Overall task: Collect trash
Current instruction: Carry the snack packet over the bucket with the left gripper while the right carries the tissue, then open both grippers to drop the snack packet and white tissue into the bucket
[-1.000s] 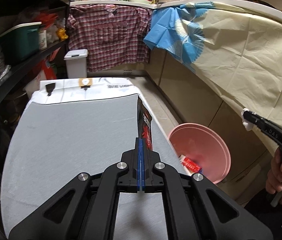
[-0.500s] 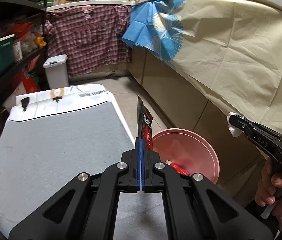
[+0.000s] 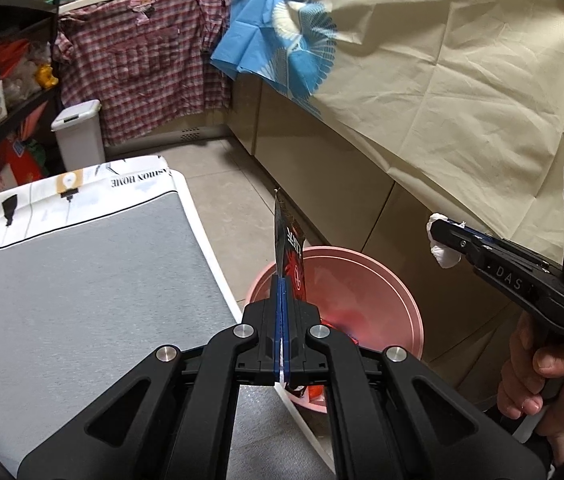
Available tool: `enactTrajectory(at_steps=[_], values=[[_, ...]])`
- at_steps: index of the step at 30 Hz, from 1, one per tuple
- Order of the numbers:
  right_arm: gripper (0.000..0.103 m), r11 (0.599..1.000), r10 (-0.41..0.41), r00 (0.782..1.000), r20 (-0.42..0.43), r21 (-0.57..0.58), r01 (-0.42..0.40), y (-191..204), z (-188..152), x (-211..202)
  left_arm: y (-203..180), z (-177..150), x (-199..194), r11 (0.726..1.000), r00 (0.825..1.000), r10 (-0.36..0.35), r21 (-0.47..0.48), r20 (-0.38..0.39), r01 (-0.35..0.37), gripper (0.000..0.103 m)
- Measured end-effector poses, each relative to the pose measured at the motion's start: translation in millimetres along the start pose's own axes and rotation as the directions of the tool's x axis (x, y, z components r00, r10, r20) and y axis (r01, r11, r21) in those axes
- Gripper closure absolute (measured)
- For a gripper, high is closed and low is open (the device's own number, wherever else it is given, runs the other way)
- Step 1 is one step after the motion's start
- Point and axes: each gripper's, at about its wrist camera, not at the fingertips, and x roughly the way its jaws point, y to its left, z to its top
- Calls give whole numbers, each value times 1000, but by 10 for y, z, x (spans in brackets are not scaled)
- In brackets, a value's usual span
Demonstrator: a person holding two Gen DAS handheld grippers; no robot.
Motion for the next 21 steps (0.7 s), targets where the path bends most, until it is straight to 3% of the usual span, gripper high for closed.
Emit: enactTrajectory(at_steps=[12,15,17,19,21], values=[[89,999,2,1000,-23,-33,-3,37,-16,96,-75,13,175,1000,999,-31,1,-23,31,103],[82,999,-8,1000,-29,-38,7,39,-24,112,-86,30,207,999,999,-41,-4,-34,41,102],[61,999,-19,999,-32,-38,17,36,-28,126,-80,29,202,999,999,-42,-11,-34,42,99],[49,999,-26,999,-26,-38,25,30,-28,118,-71,25,183,999,999,-44,-17,-31,43,90],[49,999,-27,999,-26,-41,26,25,-36,115,-62,16,147,999,999,-40,-22,-22,40,82]])
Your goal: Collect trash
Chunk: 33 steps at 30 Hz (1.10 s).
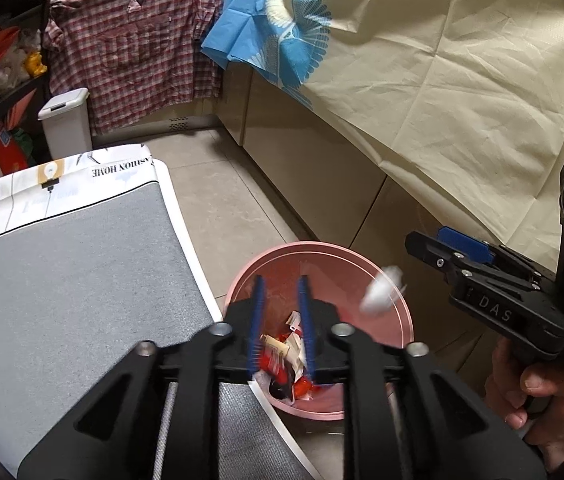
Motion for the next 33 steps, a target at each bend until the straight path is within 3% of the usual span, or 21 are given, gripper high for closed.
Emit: enactTrajectory(at_steps=[4,12,18,25,33], values=[[46,1000,-7,1000,4,-12,7,-4,-24,-35,31,-35,-127,1000,1000,10,-16,12,-10,82],[32,1000,20,998,63,-15,-19,12,-87,-360,121,-252,-656,996,995,79,-51,56,-76,47],[19,999,28,992,122,-19,-26,116,-233,-817,145,-496,-1069,991,990,121,-64,75,-116,34],[9,998,17,988,154,-64,-7,296,-592,-1390,20,-802,-1326,985,984,160,-71,75,-155,26],[6,993,-33,990,139,-109,48,391,-944,-1769,-85,-1114,-1496,978,979,190,-100,79,-181,23]])
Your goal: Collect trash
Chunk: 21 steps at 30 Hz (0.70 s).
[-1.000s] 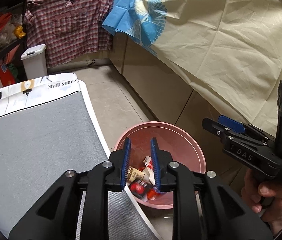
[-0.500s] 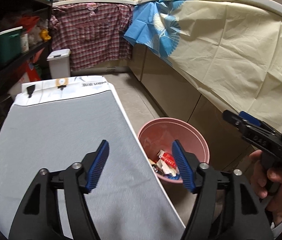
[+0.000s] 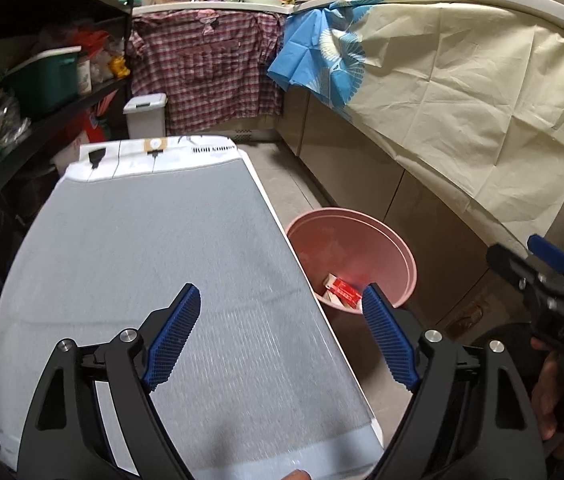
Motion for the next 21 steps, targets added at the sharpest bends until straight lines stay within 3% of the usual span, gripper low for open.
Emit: enactTrajectory(at_steps=[4,21], values=[[5,999,-35,999,6,1,35,-2,-45,-27,-19,-89,-15,1000,1000,24,12,-5,-24,23],[5,997,-66,997,-33,34,67,-44,-67,47,-69,-199,53,1000,1000,7,7,-21,-7,23]])
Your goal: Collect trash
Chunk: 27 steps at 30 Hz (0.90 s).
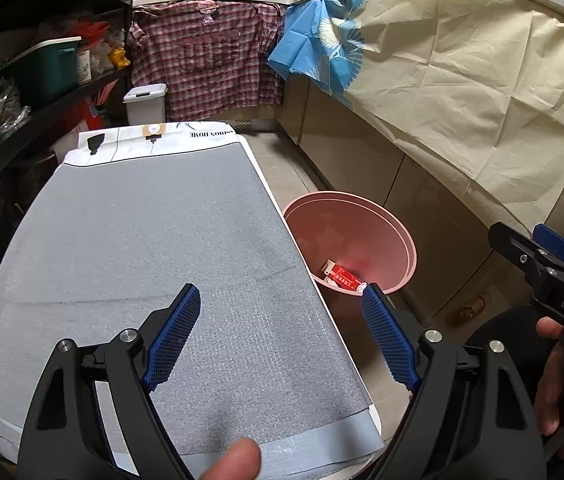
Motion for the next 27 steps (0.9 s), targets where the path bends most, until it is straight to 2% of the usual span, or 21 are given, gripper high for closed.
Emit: enactTrajectory(at_steps=[27], values=[[5,1000,-4,1000,-2,-7,4,12,-3,2,-49,25,-28,999,1000,-17,32,16,17,23]])
